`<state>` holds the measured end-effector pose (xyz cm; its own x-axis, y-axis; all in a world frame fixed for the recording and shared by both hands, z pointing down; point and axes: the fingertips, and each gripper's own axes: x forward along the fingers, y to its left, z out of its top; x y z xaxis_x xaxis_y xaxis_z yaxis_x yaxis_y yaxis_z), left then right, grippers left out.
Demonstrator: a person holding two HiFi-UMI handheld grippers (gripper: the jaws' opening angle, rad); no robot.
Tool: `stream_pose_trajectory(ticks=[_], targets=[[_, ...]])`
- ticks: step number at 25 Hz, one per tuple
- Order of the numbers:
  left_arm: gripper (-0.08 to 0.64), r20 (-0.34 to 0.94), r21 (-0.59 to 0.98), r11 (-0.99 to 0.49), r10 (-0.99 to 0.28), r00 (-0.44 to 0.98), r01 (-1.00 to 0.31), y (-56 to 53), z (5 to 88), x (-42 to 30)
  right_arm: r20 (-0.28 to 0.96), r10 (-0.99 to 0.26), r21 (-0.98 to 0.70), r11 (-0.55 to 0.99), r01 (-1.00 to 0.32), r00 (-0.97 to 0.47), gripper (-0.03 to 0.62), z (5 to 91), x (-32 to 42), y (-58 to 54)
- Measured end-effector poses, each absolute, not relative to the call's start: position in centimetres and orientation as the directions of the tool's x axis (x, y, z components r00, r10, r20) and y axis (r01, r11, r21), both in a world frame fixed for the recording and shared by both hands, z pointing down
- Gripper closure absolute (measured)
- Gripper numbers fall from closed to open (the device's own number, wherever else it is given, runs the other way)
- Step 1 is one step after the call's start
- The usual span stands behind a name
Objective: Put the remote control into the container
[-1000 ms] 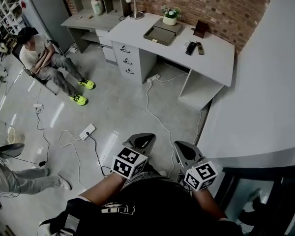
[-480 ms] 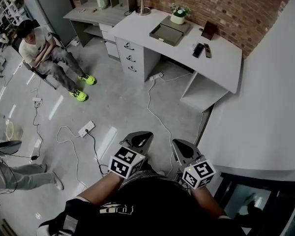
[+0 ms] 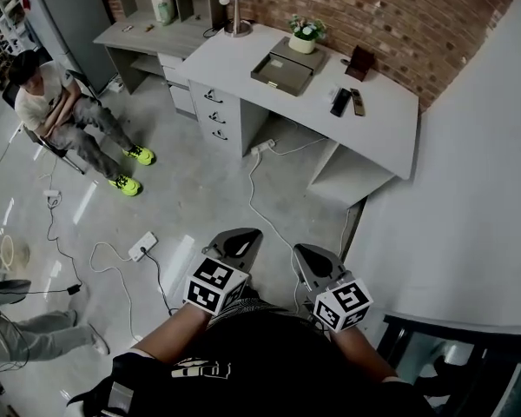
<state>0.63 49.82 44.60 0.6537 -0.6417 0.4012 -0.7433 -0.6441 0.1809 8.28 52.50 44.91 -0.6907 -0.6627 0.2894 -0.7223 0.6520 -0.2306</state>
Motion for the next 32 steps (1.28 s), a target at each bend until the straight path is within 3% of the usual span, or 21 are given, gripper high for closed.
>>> stream_pose_trajectory(ticks=[15,32], targets=[[0.555,0.434,0.206,-0.679,-0.582,0.688,-0.704,41.0,45.6,-4.6,0.32,-0.674,-0.197,0.64,-0.743,-0.666,0.583,44.9,2.9,42.8],[0.555,0.43,0.216,-0.643,-0.613,0.662,-0.735,35.7,46.5,-9.2,0.34,-0.639,-0.211,0.663,-0.718,-0.69,0.583,45.4,-1.3,36.6]])
